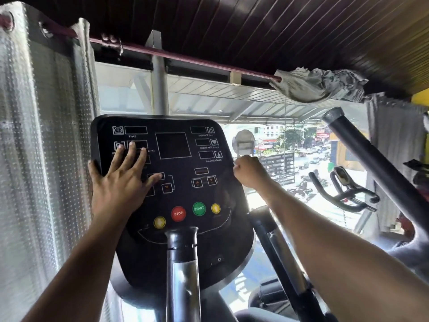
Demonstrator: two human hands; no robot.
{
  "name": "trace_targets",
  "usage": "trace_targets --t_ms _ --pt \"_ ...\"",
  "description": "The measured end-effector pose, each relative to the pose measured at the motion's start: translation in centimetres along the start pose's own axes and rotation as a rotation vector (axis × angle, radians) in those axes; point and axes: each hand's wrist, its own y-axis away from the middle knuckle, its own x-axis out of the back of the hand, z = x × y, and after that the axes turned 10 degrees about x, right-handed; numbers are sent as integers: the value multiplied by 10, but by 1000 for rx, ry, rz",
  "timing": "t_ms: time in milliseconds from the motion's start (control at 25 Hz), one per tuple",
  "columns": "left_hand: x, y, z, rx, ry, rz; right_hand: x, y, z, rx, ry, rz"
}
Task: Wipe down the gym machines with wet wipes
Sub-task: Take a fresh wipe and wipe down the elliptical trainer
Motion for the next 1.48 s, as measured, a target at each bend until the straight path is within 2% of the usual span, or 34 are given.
trace_targets --t_ms 120,200,240,360,560,680,800,960,1160,1360,1480 --pt "-2 1 0 -2 19 15 -6 47 7 53 29 -43" --pt "-2 2 1 11 19 20 -11 69 17 15 -23 -119" --pt "-1 3 1 16 15 28 -16 75 21 -7 -64 -124" --pt "-4 5 5 21 0 35 -20 75 33 36 11 -55" --pt "-1 6 7 40 8 1 -10 44 17 159 -51 72" --pt "-1 11 11 41 -9 2 -4 -4 8 159 21 144" --pt "-2 14 10 42 -38 12 -4 -40 5 206 87 133" --pt "-8 17 12 23 -68 55 -10 -71 5 394 171 94" --pt "-12 15 12 24 -67 111 -22 -79 -3 426 94 68" --pt "-12 12 12 43 -96 89 -21 -37 17 596 75 214" --pt "-15 12 12 46 -106 118 -4 -72 9 562 114 219"
